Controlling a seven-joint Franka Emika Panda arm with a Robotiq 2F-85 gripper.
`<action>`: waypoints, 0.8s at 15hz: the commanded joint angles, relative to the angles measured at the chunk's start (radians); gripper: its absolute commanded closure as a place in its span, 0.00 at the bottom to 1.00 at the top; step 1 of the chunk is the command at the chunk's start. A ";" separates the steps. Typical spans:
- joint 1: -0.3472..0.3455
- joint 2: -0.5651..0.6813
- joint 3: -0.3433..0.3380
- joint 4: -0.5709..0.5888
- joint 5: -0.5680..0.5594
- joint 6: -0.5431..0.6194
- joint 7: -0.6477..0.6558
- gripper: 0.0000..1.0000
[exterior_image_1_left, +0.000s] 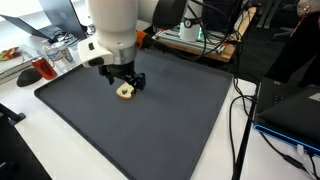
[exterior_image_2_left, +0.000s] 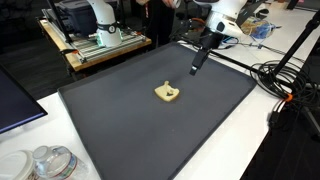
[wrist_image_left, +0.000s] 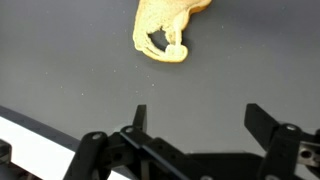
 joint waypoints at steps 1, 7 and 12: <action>-0.078 0.062 0.041 0.113 0.147 -0.040 -0.131 0.00; -0.179 0.127 0.060 0.211 0.305 -0.085 -0.271 0.00; -0.284 0.151 0.094 0.228 0.409 -0.091 -0.447 0.00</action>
